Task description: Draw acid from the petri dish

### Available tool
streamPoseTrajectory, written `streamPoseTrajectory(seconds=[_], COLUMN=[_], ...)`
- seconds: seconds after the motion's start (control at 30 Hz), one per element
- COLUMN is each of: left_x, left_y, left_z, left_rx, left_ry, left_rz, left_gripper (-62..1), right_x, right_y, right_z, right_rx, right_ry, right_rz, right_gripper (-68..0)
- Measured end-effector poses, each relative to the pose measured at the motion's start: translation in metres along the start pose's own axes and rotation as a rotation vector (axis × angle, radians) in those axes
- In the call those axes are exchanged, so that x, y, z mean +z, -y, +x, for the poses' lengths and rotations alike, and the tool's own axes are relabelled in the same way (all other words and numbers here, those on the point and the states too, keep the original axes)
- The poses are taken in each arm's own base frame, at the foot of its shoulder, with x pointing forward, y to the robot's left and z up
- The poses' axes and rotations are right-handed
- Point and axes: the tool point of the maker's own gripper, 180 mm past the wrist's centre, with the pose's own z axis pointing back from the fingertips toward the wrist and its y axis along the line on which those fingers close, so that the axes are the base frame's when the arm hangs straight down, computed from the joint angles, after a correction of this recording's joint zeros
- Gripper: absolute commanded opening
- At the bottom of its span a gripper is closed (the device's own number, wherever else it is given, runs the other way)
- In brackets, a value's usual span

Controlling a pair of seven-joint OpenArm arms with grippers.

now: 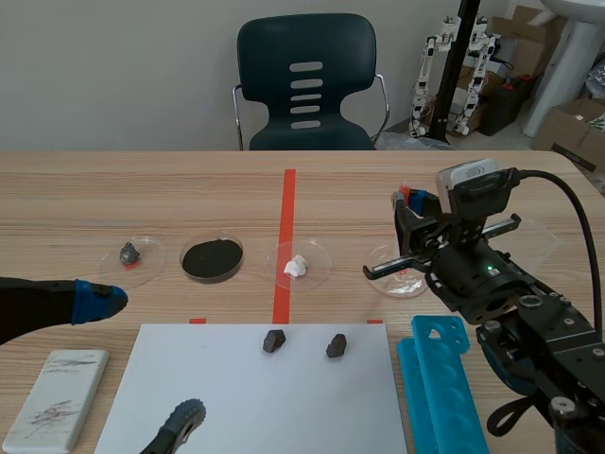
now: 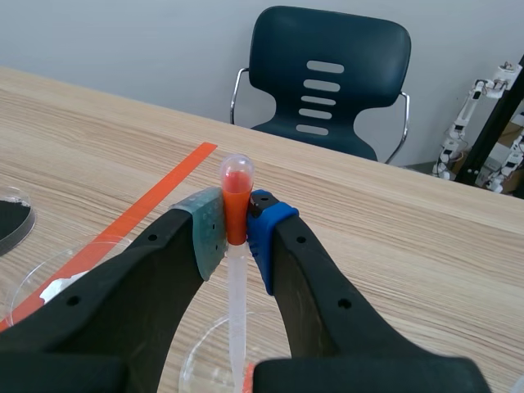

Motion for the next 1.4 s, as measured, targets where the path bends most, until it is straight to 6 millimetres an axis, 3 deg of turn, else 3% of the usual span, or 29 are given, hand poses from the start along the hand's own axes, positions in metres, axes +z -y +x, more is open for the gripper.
streamPoseTrajectory(seconds=[0.43,1.4], left_x=[0.0000,0.0000], left_y=[0.0000,0.0000], left_z=[0.0000,0.0000], left_rx=[0.000,0.000], left_ry=[0.000,0.000], left_rz=[0.000,0.000], left_gripper=[-6.7,-6.7], right_x=[0.0018,0.0044], right_y=[-0.0008,-0.0020], right_z=[0.0002,0.0000], right_rx=[-0.002,-0.005], right_ry=[0.006,0.012], right_rz=[0.001,0.001], right_gripper=[-64.1,-63.7])
